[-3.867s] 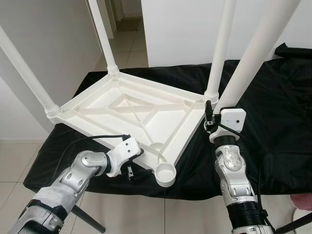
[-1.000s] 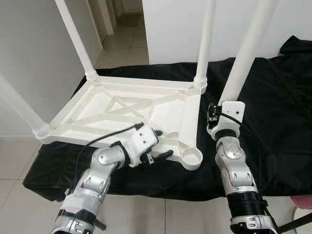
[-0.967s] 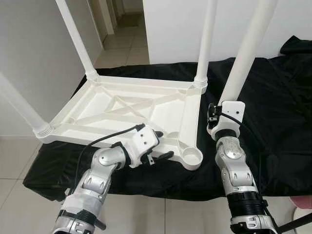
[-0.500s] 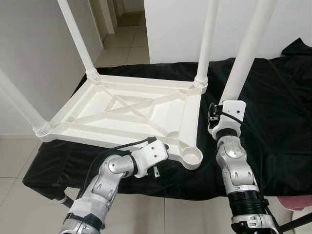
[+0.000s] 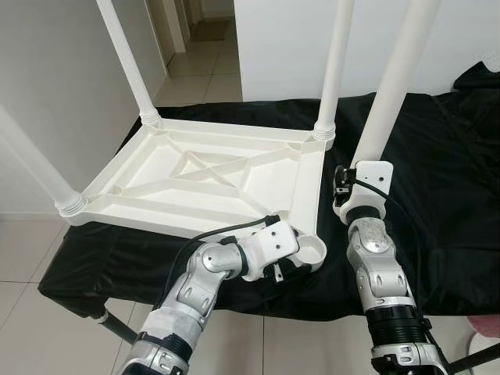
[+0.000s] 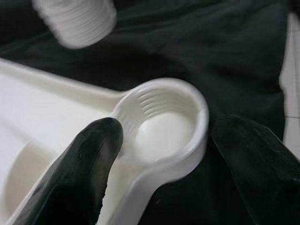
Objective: Building children table
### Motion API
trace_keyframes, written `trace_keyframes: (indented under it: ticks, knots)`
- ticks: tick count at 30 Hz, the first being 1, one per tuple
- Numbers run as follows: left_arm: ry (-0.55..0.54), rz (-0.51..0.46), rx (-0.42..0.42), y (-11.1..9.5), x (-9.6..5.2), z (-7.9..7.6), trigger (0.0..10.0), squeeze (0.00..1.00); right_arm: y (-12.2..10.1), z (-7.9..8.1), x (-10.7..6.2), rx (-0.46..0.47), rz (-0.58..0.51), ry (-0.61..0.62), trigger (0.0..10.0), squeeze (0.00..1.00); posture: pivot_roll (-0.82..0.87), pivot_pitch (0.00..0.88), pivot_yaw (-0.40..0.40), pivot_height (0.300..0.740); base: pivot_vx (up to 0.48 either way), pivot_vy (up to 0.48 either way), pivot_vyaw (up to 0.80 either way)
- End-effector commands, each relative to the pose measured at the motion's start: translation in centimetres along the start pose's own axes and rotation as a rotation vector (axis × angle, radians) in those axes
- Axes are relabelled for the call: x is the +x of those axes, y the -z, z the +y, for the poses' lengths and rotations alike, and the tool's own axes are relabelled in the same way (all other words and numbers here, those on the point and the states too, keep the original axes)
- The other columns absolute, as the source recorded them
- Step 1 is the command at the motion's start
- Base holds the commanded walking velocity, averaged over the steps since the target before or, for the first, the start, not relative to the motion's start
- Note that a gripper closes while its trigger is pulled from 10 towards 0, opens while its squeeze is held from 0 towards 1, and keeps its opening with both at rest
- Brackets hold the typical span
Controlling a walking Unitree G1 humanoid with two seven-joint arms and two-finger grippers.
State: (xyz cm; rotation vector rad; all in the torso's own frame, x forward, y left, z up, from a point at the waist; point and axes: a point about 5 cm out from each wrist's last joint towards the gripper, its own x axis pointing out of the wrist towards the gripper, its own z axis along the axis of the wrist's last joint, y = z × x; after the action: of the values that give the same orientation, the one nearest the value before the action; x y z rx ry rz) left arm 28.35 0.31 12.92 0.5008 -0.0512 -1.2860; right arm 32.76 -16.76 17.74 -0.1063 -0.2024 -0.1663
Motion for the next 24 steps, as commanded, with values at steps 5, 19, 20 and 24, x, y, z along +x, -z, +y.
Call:
trace_keyframes:
  ticks: [5,19,20,24]
  knots:
    - [-0.363,0.021,-0.045,0.3,1.5,0.4,10.0,0.00,-0.3,0.0,-0.1,-0.005,-0.013,0.010,10.0,0.00,-0.04,0.003,0.107,0.740,0.000,0.000,0.00]
    - [-0.338,-0.036,0.011,-2.6,4.8,0.6,10.0,0.00,-0.5,-0.3,-0.3,0.007,-0.027,0.040,10.0,0.00,-0.05,0.012,0.134,0.740,0.000,0.000,0.00]
    - [-0.344,-0.047,0.007,-3.0,4.9,0.9,10.0,0.00,-0.5,-0.4,-0.4,0.008,-0.026,0.042,10.0,0.00,-0.05,0.016,0.138,0.740,0.000,0.000,0.00]
    - [-0.370,-0.052,-0.010,-3.4,5.0,1.6,10.0,0.00,-0.4,-0.4,-0.5,0.008,-0.022,0.045,10.0,0.00,-0.05,0.021,0.138,0.740,0.000,0.000,0.00]
